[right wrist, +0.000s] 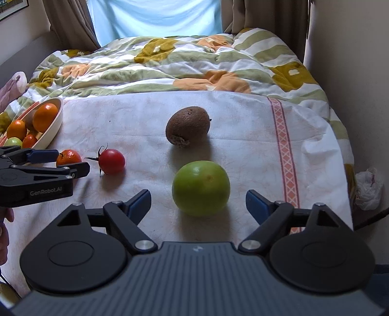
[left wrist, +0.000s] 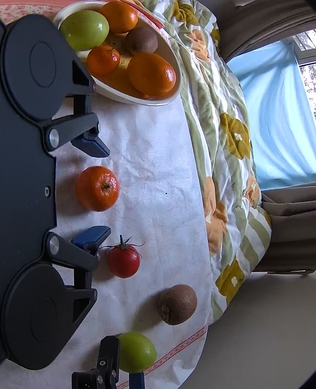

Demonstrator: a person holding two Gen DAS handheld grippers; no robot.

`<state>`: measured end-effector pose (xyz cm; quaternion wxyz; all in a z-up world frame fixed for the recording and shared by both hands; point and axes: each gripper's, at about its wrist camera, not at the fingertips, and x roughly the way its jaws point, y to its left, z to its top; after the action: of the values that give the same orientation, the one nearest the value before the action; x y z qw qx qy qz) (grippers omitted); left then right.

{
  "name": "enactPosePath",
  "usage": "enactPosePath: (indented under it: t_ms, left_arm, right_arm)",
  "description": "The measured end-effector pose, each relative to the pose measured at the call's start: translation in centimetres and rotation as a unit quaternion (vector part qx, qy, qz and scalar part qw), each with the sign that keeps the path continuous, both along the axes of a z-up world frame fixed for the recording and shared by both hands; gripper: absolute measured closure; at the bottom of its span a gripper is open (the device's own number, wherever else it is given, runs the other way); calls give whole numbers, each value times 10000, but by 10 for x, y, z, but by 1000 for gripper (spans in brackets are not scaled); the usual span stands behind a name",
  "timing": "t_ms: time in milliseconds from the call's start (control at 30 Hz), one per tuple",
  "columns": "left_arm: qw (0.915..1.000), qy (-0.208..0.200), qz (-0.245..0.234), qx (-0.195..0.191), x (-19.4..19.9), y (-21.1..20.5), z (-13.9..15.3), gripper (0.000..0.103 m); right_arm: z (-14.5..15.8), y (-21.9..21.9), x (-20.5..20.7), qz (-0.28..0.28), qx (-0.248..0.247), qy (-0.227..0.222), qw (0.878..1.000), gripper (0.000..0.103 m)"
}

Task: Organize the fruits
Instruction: 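Grasp a tangerine with the left gripper while the right grasps another green apple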

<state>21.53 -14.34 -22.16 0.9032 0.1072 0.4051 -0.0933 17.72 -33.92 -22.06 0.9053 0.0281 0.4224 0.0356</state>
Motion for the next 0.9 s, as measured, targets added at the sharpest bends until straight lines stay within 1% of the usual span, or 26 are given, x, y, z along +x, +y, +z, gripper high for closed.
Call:
enactPosePath:
  t_ms: [100,233,333,367,400,433,633,800,867,900]
  left_arm:
    - [10000,25,-37,27,-1,-2,-2,42]
    - [10000,0,-36,61,-1,-4,-3,42]
    - [9999,-28,-113,86,-1,-7,-3,47]
    - [9998,-36,-143,98,-2,-7,-3,51]
    - [9998,-41,-169,106,-2,-7,-3,56]
    - [9997,-47,-179,128,-2,-7,-3,59]
    - [9994,-76,-256,202,-5,-8,-3,59]
    - [9995,-100,-245,148,-9,-6,2,59]
    - [9996,-82,-234,108,-10,-5,3,59]
    - [9997,-76,-231,86,-11,-5,3,59]
  right_arm:
    - [-1,0,1,0,10,-3,10000,4]
    - [-3,0,4,-17,-19,5,10000,4]
    - [-5,-1,7,-19,-60,-14,10000,5]
    - [-5,-1,8,-15,-69,-17,10000,6]
    - [-6,-2,9,-12,-73,-15,10000,10]
    - [-6,-2,11,-11,-72,-14,10000,12]
    - [-6,-2,13,-25,-131,-83,9999,12]
    - [-6,-1,13,-27,-153,-82,9998,12]
    - [-7,1,12,-19,-159,-63,9999,18]
    - [-8,1,12,-12,-147,-40,9999,25]
